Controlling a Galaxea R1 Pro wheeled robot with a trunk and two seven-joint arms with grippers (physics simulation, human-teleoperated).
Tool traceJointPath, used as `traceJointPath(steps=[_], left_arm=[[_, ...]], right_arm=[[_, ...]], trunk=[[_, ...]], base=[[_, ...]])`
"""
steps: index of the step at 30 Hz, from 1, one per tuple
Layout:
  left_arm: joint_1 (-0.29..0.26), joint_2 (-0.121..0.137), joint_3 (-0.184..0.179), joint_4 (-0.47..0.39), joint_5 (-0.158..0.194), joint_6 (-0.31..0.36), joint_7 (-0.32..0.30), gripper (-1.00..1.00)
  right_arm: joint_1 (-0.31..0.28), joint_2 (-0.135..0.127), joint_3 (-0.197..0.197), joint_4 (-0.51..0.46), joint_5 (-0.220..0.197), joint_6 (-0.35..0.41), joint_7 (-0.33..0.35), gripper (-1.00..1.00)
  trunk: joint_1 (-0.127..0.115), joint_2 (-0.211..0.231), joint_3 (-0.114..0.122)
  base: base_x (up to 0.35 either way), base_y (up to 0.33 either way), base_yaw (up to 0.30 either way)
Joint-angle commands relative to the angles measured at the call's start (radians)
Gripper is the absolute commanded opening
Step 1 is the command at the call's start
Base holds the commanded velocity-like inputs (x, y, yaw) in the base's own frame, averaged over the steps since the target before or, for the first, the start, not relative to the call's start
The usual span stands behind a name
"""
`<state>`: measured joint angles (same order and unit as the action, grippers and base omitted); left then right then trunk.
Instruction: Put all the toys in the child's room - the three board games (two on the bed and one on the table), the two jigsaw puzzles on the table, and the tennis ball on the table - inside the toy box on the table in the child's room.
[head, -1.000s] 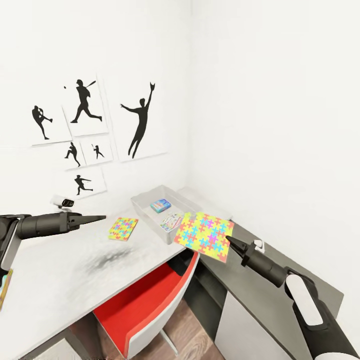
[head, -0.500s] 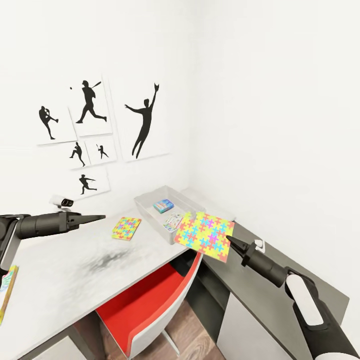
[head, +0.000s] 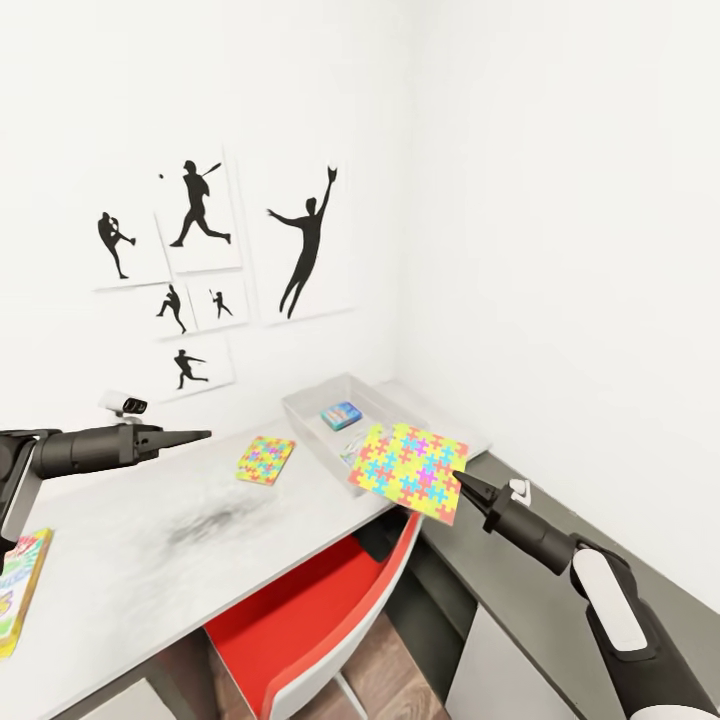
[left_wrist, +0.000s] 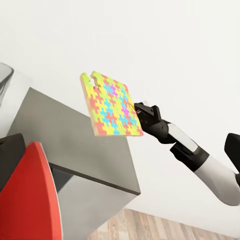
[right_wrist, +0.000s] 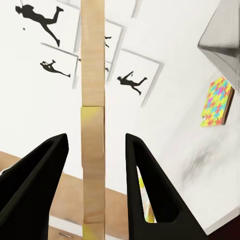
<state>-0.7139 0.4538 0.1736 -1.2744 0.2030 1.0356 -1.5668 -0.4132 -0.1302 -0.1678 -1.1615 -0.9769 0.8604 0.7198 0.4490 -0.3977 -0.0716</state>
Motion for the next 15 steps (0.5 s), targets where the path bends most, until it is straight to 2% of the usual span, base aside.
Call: traceJointPath(steps=[1, 5, 15], left_arm=[[-0.001, 0.000, 0.000, 0.000, -0.001, 0.011, -0.004, 1.00], [-0.001, 0.000, 0.000, 0.000, -0.001, 0.011, -0.004, 1.00], [-0.001, -0.001, 0.000, 0.000, -0.001, 0.011, -0.004, 1.00]], right_arm=[[-0.001, 0.000, -0.001, 0.000, 0.000, 0.005, 0.003, -1.00], [-0.001, 0.000, -0.001, 0.000, 0.000, 0.005, 0.003, -1.00], [-0.001, 0.000, -0.002, 0.000, 0.000, 0.005, 0.003, -1.00]], trunk=[[0.001, -0.002, -0.002], [0.001, -0.002, -0.002], [0.001, -0.002, -0.002]], base=[[0.141, -0.178, 0.000], [0.070, -0.087, 0.000], [0.112, -0.004, 0.000]])
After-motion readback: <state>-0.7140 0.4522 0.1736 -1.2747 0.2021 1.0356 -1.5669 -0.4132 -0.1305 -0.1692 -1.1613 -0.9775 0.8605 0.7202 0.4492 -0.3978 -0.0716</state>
